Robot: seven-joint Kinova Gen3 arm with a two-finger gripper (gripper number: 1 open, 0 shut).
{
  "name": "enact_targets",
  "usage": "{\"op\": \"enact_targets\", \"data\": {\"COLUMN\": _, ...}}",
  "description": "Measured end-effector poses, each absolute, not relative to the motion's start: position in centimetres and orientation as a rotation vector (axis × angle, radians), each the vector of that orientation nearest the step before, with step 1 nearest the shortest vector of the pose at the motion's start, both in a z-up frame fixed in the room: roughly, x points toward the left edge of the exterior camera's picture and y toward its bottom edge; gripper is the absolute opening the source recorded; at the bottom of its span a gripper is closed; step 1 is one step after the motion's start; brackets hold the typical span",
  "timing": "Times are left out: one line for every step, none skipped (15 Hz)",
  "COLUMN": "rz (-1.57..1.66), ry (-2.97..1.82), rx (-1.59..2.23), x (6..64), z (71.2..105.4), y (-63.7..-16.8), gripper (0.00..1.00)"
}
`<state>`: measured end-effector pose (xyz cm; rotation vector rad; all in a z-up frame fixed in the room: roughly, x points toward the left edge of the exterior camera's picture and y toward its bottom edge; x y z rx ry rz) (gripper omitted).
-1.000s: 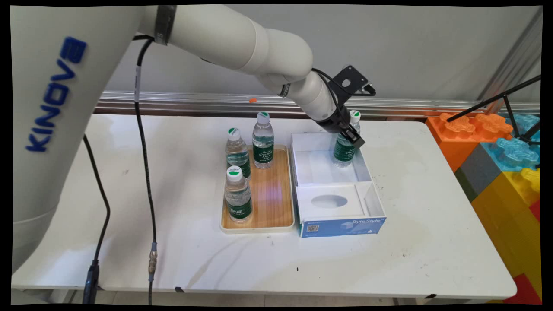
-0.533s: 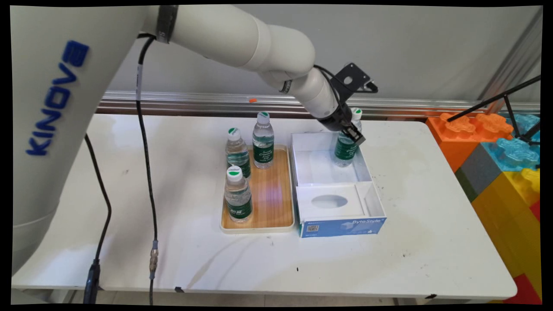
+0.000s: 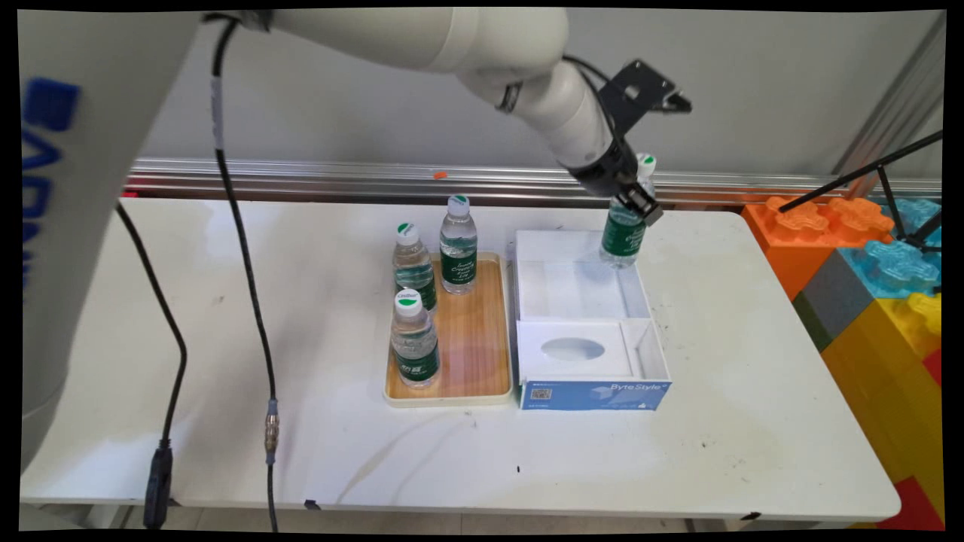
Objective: Place the picked object on the tray
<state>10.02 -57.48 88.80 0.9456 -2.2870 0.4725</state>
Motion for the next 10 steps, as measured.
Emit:
{"op": "enact_targets", "data": {"rz": 0.478, "ry": -2.290, "rx": 0.936, "x": 10.1, "z": 90.2, "y": -57.0, "gripper": 0.00}}
{"op": "enact_targets", "data": {"rz": 0.481, "ry": -2.293, "rx": 0.928, "x": 10.2, "z": 91.2, "y": -56.6, "gripper": 0.00}}
{"op": "enact_targets", "data": {"rz": 0.485, "ry": -2.298, "rx": 0.920, "x": 10.4, "z": 92.2, "y": -56.2, "gripper": 0.00}}
{"op": "enact_targets", "data": {"rz": 0.490, "ry": -2.304, "rx": 0.911, "x": 10.8, "z": 93.3, "y": -55.8, "gripper": 0.00}}
{"op": "enact_targets", "data": {"rz": 0.494, "ry": -2.313, "rx": 0.900, "x": 11.2, "z": 94.4, "y": -55.2, "gripper": 0.00}}
{"op": "enact_targets", "data": {"rz": 0.496, "ry": -2.325, "rx": 0.885, "x": 11.7, "z": 95.9, "y": -54.5, "gripper": 0.00}}
{"op": "enact_targets", "data": {"rz": 0.496, "ry": -2.333, "rx": 0.874, "x": 12.2, "z": 96.9, "y": -53.9, "gripper": 0.00}}
{"op": "enact_targets", "data": {"rz": 0.492, "ry": -2.341, "rx": 0.860, "x": 12.7, "z": 98.0, "y": -53.1, "gripper": 0.00}}
{"op": "enact_targets", "data": {"rz": 0.485, "ry": -2.348, "rx": 0.844, "x": 13.3, "z": 99.0, "y": -52.2, "gripper": 0.00}}
{"op": "enact_targets", "data": {"rz": 0.479, "ry": -2.354, "rx": 0.831, "x": 13.9, "z": 99.8, "y": -51.4, "gripper": 0.00}}
